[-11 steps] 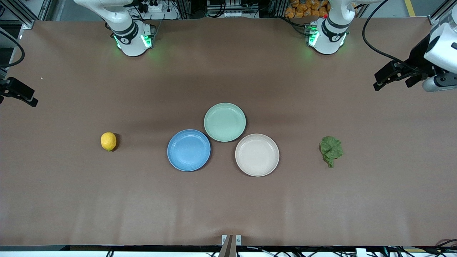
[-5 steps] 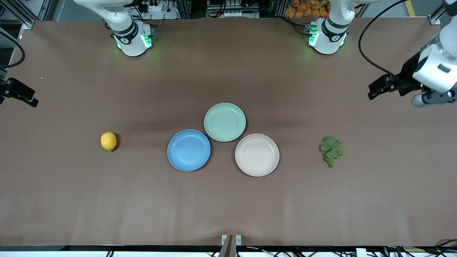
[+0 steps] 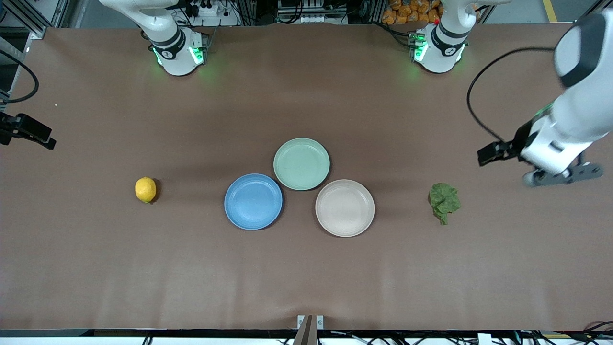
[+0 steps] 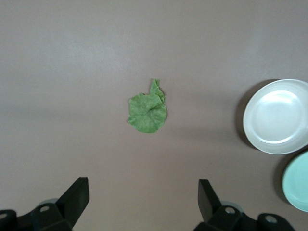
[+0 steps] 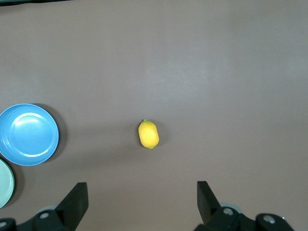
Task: Place lemon and lettuce in plates
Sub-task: 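Move the right gripper to the lemon while the left gripper reaches the lettuce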
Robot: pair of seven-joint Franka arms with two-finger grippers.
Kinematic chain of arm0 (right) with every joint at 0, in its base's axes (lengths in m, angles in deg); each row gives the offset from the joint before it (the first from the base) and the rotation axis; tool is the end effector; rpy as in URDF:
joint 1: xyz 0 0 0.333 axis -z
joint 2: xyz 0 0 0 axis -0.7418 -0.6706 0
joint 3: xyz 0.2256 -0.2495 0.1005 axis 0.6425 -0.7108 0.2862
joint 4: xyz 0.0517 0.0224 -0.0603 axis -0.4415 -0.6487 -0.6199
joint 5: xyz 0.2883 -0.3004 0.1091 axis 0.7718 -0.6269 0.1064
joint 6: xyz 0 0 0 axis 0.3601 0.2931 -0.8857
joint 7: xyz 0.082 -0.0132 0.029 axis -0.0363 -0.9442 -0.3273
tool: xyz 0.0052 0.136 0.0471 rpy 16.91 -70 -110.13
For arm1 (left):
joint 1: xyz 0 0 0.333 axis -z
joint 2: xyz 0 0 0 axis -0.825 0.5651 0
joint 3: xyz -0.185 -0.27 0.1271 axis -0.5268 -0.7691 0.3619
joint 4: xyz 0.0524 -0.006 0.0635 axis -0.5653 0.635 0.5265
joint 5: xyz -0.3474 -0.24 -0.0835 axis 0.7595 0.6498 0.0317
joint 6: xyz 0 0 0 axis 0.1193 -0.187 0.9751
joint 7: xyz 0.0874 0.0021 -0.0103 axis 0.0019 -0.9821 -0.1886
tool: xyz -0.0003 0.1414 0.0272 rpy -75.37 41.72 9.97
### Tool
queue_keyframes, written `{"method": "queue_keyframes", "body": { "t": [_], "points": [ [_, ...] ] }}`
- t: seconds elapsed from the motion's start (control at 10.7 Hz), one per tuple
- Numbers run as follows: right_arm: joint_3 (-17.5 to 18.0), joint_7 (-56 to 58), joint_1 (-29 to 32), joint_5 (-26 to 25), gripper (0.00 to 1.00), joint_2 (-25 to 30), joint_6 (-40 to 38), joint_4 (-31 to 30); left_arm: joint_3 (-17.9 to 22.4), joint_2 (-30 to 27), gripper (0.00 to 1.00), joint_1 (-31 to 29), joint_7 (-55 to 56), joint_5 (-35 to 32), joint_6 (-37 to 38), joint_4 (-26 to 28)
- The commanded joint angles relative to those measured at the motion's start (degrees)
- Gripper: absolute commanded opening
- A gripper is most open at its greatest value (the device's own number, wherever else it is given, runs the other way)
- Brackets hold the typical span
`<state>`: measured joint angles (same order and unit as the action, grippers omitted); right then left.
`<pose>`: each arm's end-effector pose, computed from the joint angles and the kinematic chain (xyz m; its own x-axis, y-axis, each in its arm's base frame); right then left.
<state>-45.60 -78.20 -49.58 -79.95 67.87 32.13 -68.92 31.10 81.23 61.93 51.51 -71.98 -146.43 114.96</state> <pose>0.6270 -0.0401 0.6313 0.9936 -0.1062 0.0396 -0.1076 -0.9937 0.0328 0.6568 -0.1056 0.5164 0.9928 0.1042 -0.0594 0.1030 -0.9944 -0.0230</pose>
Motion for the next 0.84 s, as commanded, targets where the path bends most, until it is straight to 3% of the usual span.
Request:
{"method": "queue_keyframes", "body": {
  "t": [0.0, 0.75],
  "points": [
    [0.3, -0.1, 0.7, -0.6, 1.0, -0.1, 1.3, -2.0, -0.1, 1.0, 1.0, 0.5, 0.4, -1.2, -0.5, -1.2],
    [0.4, -0.3, 0.5, -0.3, 1.0, -0.3, 19.2, -19.8, -0.1, 5.8, 1.0, 1.3, 0.3, -1.6, -4.9, -1.3]
  ]
}}
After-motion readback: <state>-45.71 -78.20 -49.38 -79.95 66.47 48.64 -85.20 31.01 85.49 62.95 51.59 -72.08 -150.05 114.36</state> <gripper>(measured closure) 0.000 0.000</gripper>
